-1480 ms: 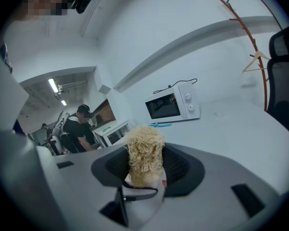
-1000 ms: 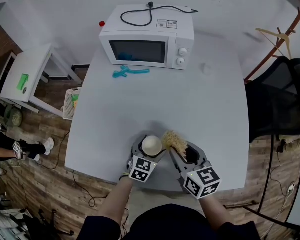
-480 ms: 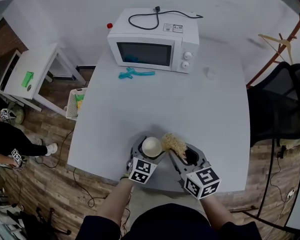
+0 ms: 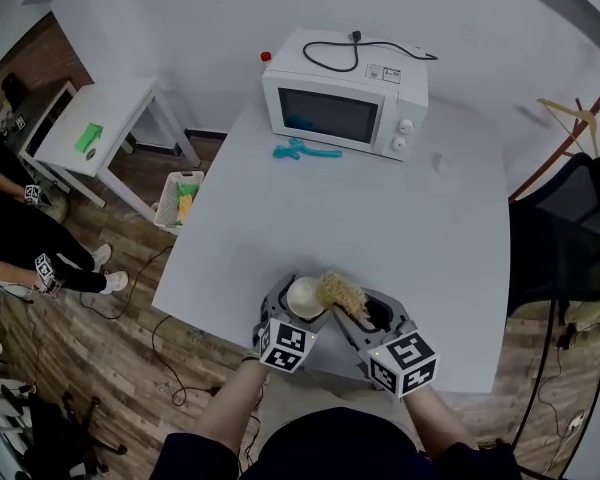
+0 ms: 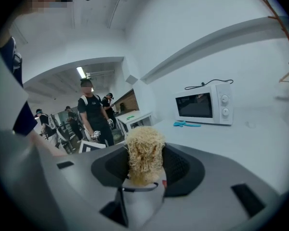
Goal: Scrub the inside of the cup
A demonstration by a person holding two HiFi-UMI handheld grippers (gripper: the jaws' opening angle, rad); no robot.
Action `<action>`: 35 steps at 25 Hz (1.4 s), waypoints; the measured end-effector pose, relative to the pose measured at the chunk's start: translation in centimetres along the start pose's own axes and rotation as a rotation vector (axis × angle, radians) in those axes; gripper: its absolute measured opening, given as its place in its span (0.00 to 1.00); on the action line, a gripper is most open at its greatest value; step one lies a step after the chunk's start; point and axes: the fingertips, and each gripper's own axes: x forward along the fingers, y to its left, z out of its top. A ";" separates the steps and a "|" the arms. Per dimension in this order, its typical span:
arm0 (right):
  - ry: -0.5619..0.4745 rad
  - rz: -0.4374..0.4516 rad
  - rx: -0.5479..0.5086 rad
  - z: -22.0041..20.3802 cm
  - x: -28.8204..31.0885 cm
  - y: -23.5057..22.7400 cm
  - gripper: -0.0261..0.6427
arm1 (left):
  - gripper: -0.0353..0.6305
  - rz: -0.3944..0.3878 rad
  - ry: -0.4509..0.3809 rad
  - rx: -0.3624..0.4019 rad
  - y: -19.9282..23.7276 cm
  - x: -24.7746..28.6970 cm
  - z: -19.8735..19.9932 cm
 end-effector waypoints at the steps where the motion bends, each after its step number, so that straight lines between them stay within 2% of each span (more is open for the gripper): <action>1: 0.010 0.018 -0.020 0.1 0.1 0.7 0.31 | 0.74 0.012 0.004 0.001 0.1 -0.6 -0.1; 11: 0.127 0.193 -0.204 -0.6 1.0 6.3 0.31 | 0.74 0.103 0.052 0.017 0.3 -5.0 -1.5; 17: 0.209 0.281 -0.389 -1.7 1.7 9.0 0.31 | 0.74 0.128 0.084 0.044 0.9 -6.4 -2.2; 23: 0.294 0.302 -0.493 -3.1 2.3 8.7 0.31 | 0.74 0.121 0.100 0.112 -0.1 -5.8 -2.4; 27: 0.332 0.312 -0.579 -3.1 3.3 9.2 0.31 | 0.74 0.120 0.097 0.126 0.3 -6.0 -2.4; 32: 0.377 0.345 -0.634 -3.4 4.0 9.5 0.31 | 0.74 0.124 0.101 0.120 0.7 -5.9 -2.4; 35: 0.407 0.358 -0.655 -3.7 4.2 9.0 0.31 | 0.74 0.125 0.111 0.151 0.7 -5.6 -2.4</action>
